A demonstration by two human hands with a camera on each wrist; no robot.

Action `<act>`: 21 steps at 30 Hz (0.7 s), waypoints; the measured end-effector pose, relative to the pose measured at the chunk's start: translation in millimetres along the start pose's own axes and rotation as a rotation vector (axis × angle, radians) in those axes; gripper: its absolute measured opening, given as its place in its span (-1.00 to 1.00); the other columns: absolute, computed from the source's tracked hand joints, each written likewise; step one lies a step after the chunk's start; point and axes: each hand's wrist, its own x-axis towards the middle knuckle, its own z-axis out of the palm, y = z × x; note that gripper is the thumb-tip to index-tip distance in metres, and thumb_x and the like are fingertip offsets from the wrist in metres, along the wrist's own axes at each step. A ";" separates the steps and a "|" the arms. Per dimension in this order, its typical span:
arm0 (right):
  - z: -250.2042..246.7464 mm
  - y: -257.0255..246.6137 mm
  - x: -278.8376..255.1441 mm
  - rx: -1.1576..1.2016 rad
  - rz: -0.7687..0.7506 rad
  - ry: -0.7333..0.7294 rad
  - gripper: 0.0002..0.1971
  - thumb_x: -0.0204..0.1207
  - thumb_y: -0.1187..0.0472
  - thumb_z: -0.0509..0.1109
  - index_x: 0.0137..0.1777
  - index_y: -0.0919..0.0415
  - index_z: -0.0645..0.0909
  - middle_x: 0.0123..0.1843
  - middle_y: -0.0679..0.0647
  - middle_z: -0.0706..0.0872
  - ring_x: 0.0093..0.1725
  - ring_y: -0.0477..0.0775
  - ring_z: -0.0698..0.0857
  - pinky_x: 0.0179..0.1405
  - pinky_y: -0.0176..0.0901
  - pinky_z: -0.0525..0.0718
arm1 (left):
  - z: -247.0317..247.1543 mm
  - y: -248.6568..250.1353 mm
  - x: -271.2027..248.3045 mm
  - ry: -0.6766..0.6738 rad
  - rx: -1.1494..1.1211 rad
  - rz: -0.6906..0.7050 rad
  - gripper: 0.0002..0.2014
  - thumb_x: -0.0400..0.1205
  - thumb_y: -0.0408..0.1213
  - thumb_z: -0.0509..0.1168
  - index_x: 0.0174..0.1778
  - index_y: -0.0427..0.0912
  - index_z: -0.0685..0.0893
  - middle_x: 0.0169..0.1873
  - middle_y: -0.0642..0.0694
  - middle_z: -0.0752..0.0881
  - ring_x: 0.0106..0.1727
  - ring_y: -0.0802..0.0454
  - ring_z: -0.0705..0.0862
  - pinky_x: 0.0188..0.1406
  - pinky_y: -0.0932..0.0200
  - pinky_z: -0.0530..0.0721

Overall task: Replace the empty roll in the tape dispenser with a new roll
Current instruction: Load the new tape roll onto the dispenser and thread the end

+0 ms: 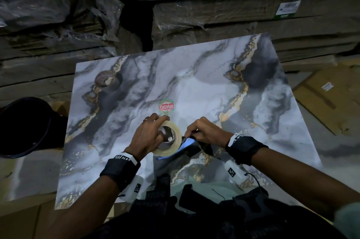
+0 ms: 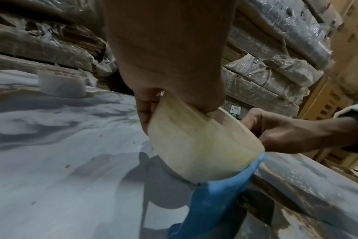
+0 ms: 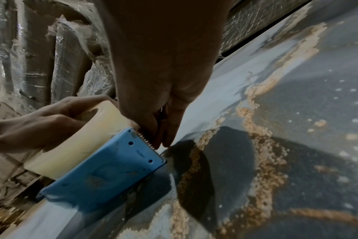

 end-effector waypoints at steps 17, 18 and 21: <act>-15.7 -11.6 -10.7 0.214 0.134 -0.278 -0.45 0.60 0.21 0.46 0.56 -0.11 0.43 0.21 -0.03 0.84 0.17 0.00 0.81 0.26 -0.18 0.76 | 6.5 -9.2 0.2 -0.007 -0.017 0.014 -0.42 0.42 -0.28 0.23 0.41 0.10 0.51 0.19 -0.04 0.58 0.11 -0.19 0.59 -0.19 -0.02 0.67; -14.6 -14.9 -14.3 0.196 0.111 -0.286 -0.45 0.57 0.13 0.52 0.51 -0.13 0.44 0.21 -0.04 0.81 0.17 -0.01 0.80 0.26 -0.17 0.76 | 5.9 -8.1 1.0 -0.009 -0.012 0.012 -0.43 0.40 -0.27 0.21 0.39 0.11 0.52 0.18 -0.03 0.58 0.11 -0.18 0.59 -0.19 0.00 0.66; -6.0 -16.9 -21.2 0.137 0.055 -0.227 -0.48 0.43 -0.06 0.68 0.33 -0.12 0.56 0.09 -0.18 0.74 0.02 -0.11 0.75 0.11 -0.07 0.77 | 4.2 -6.6 3.3 -0.012 -0.008 0.013 -0.44 0.38 -0.25 0.21 0.35 0.13 0.53 0.14 -0.01 0.59 0.09 -0.16 0.58 -0.19 0.02 0.63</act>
